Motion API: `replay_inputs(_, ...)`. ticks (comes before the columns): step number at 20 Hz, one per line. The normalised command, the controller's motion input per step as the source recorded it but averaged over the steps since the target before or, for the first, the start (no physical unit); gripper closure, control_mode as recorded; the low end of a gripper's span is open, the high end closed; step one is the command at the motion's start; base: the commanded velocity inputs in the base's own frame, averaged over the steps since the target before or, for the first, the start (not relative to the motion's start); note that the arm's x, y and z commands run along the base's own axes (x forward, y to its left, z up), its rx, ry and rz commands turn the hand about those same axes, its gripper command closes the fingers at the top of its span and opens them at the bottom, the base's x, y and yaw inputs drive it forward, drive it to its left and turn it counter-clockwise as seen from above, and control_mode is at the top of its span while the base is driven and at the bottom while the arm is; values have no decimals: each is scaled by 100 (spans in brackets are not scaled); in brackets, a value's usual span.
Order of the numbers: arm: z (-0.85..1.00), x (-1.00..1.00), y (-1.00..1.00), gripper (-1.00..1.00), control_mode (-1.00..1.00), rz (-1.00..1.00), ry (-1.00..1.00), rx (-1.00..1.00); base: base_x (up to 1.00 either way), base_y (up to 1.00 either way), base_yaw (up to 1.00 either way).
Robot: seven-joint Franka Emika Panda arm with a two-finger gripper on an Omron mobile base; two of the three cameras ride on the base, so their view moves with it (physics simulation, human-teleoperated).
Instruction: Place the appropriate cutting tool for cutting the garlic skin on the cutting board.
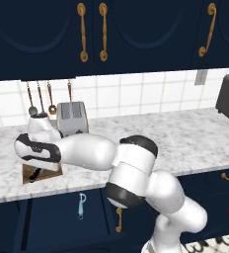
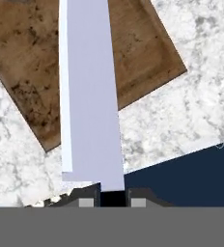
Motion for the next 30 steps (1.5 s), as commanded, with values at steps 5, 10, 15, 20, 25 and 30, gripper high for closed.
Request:
replay_inputs(5, -19, 63, 19, 100, -100, 9, 0, -6, 0, 0, 0)
replay_inputs(10, -34, 37, 4, 100, -100, 5, 0, -7, 0, 0, 0)
replay_inputs(15, -32, 39, 0, 100, -100, 3, 0, -4, 0, 0, 0)
replay_inputs(20, -44, 9, 0, 100, -100, 3, 0, -1, 0, 0, 0)
replay_inputs(25, -29, 2, 17, -100, -100, 3, 0, -1, 0, 0, 0)
replay_inputs(30, -8, 0, 3, -100, -100, 3, 0, 0, 0, 0, 0)
